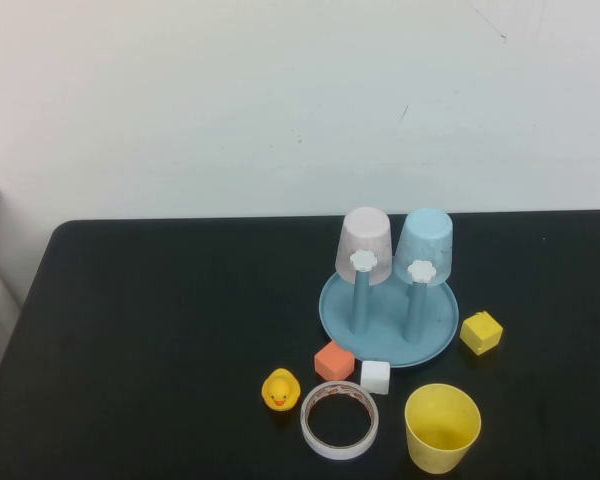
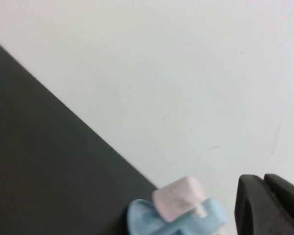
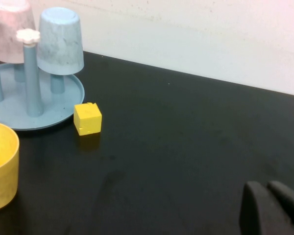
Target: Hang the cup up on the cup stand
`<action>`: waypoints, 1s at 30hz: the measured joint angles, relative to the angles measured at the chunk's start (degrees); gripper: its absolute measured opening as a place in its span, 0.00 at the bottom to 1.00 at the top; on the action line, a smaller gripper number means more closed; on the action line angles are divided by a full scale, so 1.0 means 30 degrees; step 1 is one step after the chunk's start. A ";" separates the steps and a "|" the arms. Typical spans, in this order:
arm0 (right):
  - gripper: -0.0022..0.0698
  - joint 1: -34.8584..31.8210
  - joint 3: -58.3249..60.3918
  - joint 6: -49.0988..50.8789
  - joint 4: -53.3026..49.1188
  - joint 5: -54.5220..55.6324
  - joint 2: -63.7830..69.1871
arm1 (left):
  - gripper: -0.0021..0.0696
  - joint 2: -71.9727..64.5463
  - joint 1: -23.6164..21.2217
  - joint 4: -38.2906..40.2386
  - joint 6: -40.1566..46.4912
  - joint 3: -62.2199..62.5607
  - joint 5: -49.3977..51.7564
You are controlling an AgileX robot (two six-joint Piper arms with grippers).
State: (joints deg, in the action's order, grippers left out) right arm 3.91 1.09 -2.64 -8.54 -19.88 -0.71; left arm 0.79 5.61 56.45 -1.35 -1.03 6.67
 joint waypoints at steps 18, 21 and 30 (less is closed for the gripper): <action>0.03 0.0000 0.0000 0.0000 0.0000 0.0000 0.0000 | 0.03 -0.5963 0.0000 -0.1655 1.3599 0.6661 0.1972; 0.03 0.0000 0.0000 0.0000 0.0000 0.0000 0.0000 | 0.03 -0.7928 0.0000 -0.1693 1.4874 0.7739 0.2764; 0.03 0.0000 0.0000 0.0000 0.0000 0.0000 0.0000 | 0.03 -1.1677 0.0000 0.1473 1.8948 0.8285 0.3594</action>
State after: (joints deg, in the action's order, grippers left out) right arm 3.91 1.09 -2.64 -8.54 -19.88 -0.71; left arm -34.24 5.61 60.87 55.50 23.82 17.45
